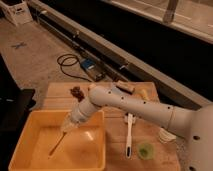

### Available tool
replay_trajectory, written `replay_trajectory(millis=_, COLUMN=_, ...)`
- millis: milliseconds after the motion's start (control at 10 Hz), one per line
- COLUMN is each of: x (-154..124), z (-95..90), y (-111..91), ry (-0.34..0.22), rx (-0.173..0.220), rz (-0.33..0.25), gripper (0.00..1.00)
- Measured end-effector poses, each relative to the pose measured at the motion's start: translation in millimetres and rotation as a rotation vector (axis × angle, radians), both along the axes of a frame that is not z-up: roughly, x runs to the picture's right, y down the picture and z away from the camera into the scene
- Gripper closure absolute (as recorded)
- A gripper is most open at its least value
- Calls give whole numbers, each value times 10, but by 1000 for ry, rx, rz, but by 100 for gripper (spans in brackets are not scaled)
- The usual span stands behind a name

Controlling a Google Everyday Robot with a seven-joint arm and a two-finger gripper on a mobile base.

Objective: Place fork in tray

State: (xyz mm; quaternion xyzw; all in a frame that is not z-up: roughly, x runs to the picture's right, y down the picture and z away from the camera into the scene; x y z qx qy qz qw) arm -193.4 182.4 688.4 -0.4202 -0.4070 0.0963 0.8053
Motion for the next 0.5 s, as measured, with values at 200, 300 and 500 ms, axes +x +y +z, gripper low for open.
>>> replay_trajectory(millis=200, x=39, z=3, y=-25, ry=2, rx=1, rz=22, gripper=22)
replay_trajectory(millis=300, x=34, z=1, y=-22, ry=0, rx=1, rz=21, gripper=22)
replay_trajectory(millis=500, x=20, z=-6, y=-23, ry=-2, rx=2, rz=20, gripper=22)
